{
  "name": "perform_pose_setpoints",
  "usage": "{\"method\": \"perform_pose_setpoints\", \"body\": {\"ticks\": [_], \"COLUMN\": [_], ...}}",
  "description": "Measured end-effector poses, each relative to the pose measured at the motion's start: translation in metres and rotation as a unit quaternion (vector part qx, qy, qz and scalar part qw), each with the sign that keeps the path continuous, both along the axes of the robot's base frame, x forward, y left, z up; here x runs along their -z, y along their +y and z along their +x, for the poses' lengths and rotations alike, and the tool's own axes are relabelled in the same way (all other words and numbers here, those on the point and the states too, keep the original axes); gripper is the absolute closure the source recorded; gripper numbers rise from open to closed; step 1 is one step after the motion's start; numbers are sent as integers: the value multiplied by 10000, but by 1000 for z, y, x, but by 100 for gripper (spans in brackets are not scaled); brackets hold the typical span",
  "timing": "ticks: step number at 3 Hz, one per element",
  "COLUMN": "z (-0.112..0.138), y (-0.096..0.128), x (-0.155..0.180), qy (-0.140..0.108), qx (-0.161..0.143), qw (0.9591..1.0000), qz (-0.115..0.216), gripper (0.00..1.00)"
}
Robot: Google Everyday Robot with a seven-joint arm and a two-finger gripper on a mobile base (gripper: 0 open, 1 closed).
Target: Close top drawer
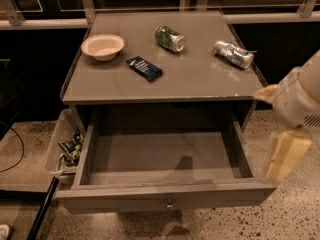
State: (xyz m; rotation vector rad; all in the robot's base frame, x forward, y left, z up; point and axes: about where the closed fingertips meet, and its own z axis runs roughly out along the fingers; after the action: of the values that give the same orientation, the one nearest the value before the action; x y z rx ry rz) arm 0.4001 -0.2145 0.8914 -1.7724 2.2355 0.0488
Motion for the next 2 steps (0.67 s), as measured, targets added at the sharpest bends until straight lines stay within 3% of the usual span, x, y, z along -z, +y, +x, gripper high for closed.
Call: {"method": "perform_pose_setpoints", "body": {"ticks": [1, 2], "z": [-23, -39], "y": [-2, -4], "x": [61, 105], "qy": [307, 253], "qx": [-152, -297], "qw": [9992, 9977], "qz": [195, 550], "gripper": [18, 42]}}
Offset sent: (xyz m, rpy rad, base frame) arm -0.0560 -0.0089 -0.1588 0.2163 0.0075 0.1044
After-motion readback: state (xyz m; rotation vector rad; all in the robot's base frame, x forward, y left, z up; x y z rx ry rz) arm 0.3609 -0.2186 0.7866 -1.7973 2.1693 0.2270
